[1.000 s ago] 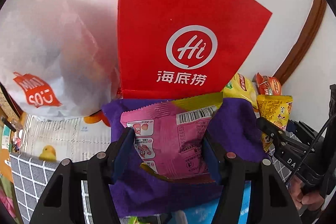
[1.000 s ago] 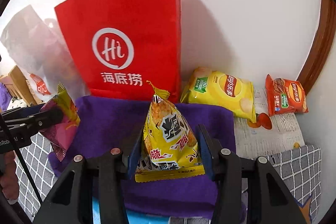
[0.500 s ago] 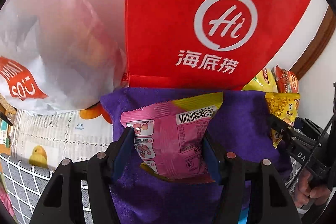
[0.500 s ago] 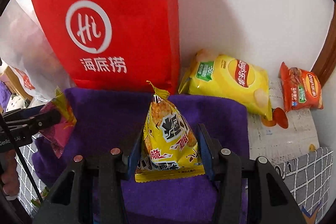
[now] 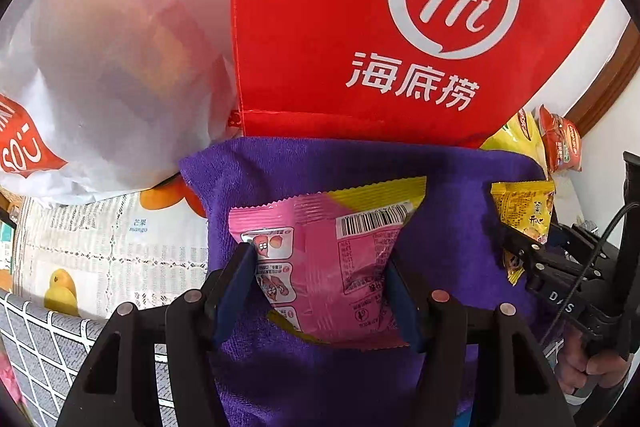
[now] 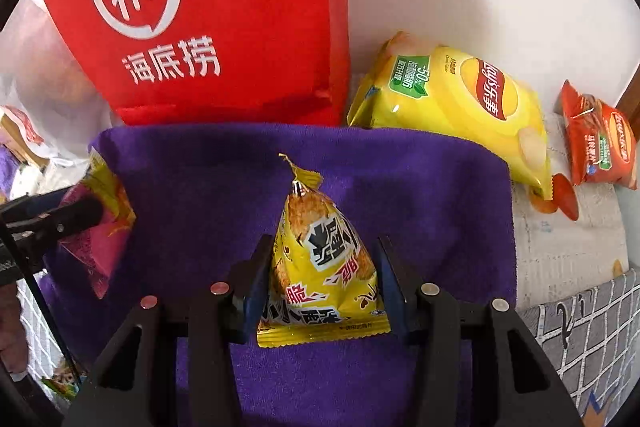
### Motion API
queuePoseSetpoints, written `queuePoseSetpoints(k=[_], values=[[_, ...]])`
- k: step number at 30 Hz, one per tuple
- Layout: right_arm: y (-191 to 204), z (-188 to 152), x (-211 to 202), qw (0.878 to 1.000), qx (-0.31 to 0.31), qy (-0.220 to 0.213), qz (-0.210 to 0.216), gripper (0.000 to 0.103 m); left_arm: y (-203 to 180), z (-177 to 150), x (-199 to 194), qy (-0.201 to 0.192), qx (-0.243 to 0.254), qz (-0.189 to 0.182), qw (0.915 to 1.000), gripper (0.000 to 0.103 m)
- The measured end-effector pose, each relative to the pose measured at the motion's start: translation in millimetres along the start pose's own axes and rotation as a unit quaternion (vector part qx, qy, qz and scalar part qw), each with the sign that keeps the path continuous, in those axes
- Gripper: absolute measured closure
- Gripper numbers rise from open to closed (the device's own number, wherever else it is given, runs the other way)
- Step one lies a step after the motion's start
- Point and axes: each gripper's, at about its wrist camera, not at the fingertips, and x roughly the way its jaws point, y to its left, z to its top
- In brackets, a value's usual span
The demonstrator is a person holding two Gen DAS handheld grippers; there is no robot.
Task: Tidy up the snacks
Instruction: 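Carry both held snack bags up onto the purple towel, then open the right tool to drop the yellow bag while the left tool releases the pink bag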
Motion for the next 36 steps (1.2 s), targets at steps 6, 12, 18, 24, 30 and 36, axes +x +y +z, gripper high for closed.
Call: queuePoseSetpoints(k=[6,12,18,24,30,36], values=[[5.9,-2.7,10.7,1.000,-0.015,0.017,-0.019,0.054,-8.1,-0.4,8.5,0.006,0.003,-0.001,1.0000,0.042],[6.1,-2.5,4.9,1.000,-0.016,0.011,-0.019,0.044,-4.3,0.1,8.7,0.008,-0.004,-0.012,0.9999,0.042],[14.7,-3.3,-9.2,0.999,-0.033,-0.020,-0.017,0.022,-7.6,0.0,7.8,0.013,0.000,-0.030,0.9995,0.036],[15.3,-2.6,-22.3,0.999,-0.031,-0.036,-0.019,0.020,-11.4,2.8,-7.4,-0.029,0.002,-0.016,0.9995,0.013],[9.2,8.9,-23.9,0.997,-0.022,-0.037,-0.058,0.020,-7.8,4.1,-11.3,-0.036,-0.006,0.012,0.9993,0.013],[7.0,12.1,-31.2,0.998,-0.025,-0.037,-0.044,0.019,-3.3,4.9,-13.1,-0.030,-0.009,0.011,0.9994,0.013]])
